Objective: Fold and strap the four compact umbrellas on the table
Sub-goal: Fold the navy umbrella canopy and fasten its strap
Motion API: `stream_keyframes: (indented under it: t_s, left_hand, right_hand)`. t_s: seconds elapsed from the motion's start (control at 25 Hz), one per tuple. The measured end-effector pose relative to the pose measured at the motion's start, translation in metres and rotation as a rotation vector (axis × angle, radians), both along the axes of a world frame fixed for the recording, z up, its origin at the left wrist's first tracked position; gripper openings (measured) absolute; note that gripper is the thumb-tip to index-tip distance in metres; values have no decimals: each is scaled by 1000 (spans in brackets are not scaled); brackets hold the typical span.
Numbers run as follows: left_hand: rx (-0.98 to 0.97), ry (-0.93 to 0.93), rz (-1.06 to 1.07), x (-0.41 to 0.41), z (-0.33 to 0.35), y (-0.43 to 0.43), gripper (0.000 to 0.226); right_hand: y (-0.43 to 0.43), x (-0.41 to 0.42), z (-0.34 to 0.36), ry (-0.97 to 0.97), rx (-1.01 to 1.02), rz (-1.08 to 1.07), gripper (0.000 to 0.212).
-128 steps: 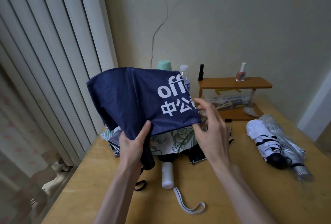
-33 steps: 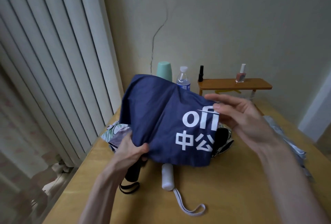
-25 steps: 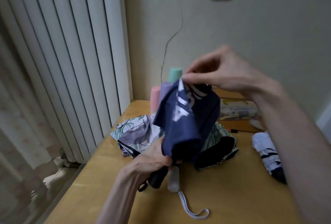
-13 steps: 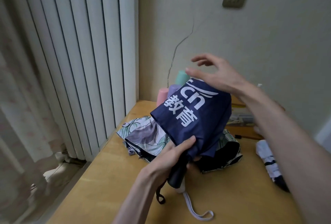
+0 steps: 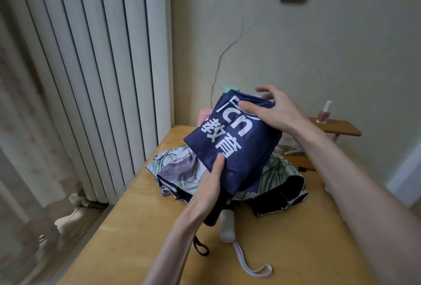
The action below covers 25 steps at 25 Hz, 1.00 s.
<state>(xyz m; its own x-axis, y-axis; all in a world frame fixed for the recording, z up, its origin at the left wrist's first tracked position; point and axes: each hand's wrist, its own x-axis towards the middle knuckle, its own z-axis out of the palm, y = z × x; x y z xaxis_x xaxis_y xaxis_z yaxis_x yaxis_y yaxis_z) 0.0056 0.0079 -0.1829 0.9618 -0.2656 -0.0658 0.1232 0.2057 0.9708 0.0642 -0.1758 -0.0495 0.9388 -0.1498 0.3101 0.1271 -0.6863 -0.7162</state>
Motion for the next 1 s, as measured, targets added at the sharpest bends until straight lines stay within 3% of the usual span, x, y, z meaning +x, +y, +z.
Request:
stream_keyframes:
  t_s: [0.12, 0.32, 0.4, 0.48, 0.56, 0.64, 0.68, 0.76, 0.88, 1.0]
  left_hand:
    - [-38, 49, 85, 11, -9, 1, 45]
    - [-44, 89, 157, 14, -4, -5, 43]
    - [68, 34, 183, 16, 1, -1, 52]
    - [306, -181, 434, 13, 3, 6, 79]
    - [338, -588, 666, 1, 9, 6, 79]
    - [358, -810, 451, -9, 14, -7, 81]
    - [434, -812, 324, -12, 12, -13, 90]
    - [505, -749, 274, -10, 4, -16, 100]
    - [308, -590, 273, 0, -6, -8, 76]
    - [178, -464, 135, 1, -9, -10, 47]
  right_hand:
    - [2, -7, -1, 82, 64, 96, 48]
    - [14, -3, 6, -111, -83, -14, 42]
    - [19, -7, 15, -126, -144, -79, 37]
    - [23, -11, 24, -139, -226, -165, 34]
    - [31, -13, 29, -158, -306, -230, 32]
    - [39, -13, 31, -163, -347, -243, 30]
    - [44, -14, 30, -157, -346, -237, 30]
    - [47, -14, 30, -133, -307, -230, 28]
    - [48, -13, 30, -124, -272, -261, 33]
    - [52, -11, 25, -88, -302, -289, 25]
